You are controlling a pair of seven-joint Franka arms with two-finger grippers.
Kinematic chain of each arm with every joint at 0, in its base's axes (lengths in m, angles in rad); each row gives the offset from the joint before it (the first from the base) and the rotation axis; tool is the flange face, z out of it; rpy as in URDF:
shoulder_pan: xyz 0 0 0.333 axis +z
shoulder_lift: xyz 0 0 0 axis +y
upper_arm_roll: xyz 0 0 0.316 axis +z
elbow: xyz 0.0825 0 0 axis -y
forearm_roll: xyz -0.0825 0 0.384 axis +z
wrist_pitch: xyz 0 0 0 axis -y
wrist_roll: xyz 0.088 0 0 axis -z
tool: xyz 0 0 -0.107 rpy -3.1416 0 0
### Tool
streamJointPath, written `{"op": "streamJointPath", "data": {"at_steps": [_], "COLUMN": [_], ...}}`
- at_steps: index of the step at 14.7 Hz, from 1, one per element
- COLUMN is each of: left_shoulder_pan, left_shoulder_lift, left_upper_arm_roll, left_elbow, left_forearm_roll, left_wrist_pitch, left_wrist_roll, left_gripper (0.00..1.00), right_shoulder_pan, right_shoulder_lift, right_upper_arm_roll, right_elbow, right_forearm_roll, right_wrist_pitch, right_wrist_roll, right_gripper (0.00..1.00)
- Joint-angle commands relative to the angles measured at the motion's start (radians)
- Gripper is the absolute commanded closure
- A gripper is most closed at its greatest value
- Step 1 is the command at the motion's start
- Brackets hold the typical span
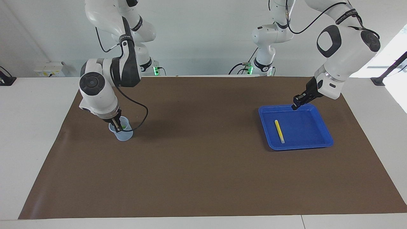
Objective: Right arm passes pens to left for tray arrangement
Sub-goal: 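Lift the green pen with the right gripper toward the left gripper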
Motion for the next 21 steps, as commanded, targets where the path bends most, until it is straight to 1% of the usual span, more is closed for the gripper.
{"op": "streamJointPath", "data": {"at_steps": [1,4,7,9,11,13,14,15,17,18,21], "left_shoulder_pan": [0.008,0.004,0.001,0.003,-0.002,-0.003,-0.003,-0.005,-0.006,-0.008,-0.008], "left_shoulder_lift": [-0.021,-0.021,-0.021,-0.023,-0.026,-0.032,-0.032,-0.032,-0.032,-0.034,-0.052], "left_upper_arm_roll": [-0.001,-0.001,-0.001,-0.003,-0.003,-0.003,-0.006,-0.009,-0.016,-0.023,-0.07], "left_elbow": [-0.019,-0.019,-0.019,-0.017,-0.008,-0.003,0.0,0.006,0.038,0.061,0.096], "left_forearm_roll": [-0.011,-0.011,-0.011,-0.014,-0.031,-0.045,-0.046,-0.054,-0.081,-0.101,-0.108], "left_wrist_pitch": [0.009,0.009,0.003,-0.014,-0.018,-0.015,-0.017,-0.018,-0.035,-0.049,-0.055], "left_wrist_roll": [0.007,0.007,-0.005,-0.019,-0.092,-0.117,-0.132,-0.166,-0.267,-0.351,-0.613], "left_gripper": [0.0,0.0,0.0,0.0,0.0,0.0,0.0,0.0,0.0,0.0,0.0], "right_shoulder_pan": [-0.009,-0.009,-0.009,-0.009,-0.009,-0.007,-0.003,-0.004,-0.004,-0.004,-0.001], "right_shoulder_lift": [-0.083,-0.135,-0.163,-0.161,-0.157,-0.153,-0.153,-0.15,-0.146,-0.144,-0.138], "right_upper_arm_roll": [0.008,0.007,0.008,0.008,0.011,0.021,0.042,0.082,0.16,0.192,0.269], "right_elbow": [-0.006,0.04,0.095,0.135,0.152,0.15,0.149,0.15,0.149,0.149,0.147], "right_forearm_roll": [-0.002,0.054,0.114,0.195,0.307,0.407,0.462,0.496,0.533,0.566,0.671], "right_wrist_pitch": [-0.06,-0.127,-0.149,-0.16,-0.154,-0.116,-0.09,-0.065,0.009,0.044,0.139], "right_wrist_roll": [-0.06,-0.103,-0.12,-0.117,-0.093,0.033,0.111,0.177,0.327,0.384,0.515], "right_gripper": [1.0,1.0,1.0,1.0,1.0,1.0,1.0,1.0,1.0,1.0,1.0]}}
